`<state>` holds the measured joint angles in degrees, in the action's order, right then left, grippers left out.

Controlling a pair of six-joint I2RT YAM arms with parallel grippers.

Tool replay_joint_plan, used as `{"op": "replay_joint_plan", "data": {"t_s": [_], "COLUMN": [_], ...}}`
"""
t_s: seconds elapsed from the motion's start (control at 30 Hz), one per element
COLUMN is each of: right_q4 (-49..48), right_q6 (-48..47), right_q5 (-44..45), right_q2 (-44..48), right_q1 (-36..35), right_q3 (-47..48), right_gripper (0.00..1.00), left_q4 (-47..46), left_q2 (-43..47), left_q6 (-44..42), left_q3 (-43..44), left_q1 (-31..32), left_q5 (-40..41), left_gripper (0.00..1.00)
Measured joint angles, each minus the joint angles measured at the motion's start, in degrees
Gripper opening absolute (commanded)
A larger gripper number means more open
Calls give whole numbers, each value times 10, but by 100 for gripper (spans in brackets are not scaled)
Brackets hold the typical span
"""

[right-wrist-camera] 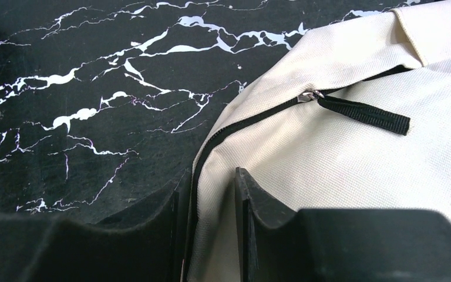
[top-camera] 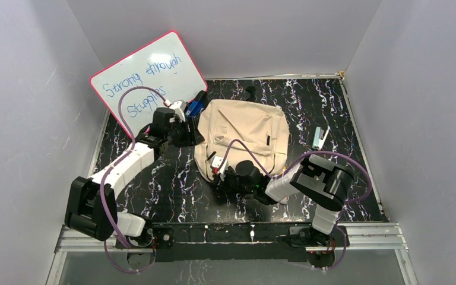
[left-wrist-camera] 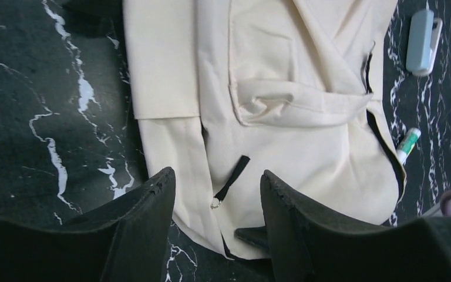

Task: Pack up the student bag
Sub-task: Zip the student bag at the center of the board.

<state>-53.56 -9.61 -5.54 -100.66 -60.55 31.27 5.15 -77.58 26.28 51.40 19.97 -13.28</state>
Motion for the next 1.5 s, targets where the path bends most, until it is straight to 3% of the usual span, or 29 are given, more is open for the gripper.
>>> {"op": "replay_joint_plan", "data": {"t_s": [0.27,0.47,0.73,1.0,1.33,1.5], "right_q4": [-18,-21,-22,-26,-28,-28], "right_q6": [6,7,7,7,7,7], "right_q5": [7,7,5,5,5,5], "right_q2": [-1,-1,-1,-1,-1,-1], "right_q1": [-2,-2,-2,-2,-2,-2], "right_q3": [-6,-8,-8,-10,-11,-11], "right_gripper": [37,36,35,34,34,33], "left_q4": [-13,-5,41,43,43,53], "left_q2": [11,25,-32,-96,-135,-140], "left_q6": [-103,-158,-142,-113,-109,-114], "left_q3": [-22,-28,1,21,38,39], "left_q1": [105,116,114,114,126,134], "left_q5": [-2,63,172,189,188,201], "left_gripper": [55,55,53,47,47,36]}}
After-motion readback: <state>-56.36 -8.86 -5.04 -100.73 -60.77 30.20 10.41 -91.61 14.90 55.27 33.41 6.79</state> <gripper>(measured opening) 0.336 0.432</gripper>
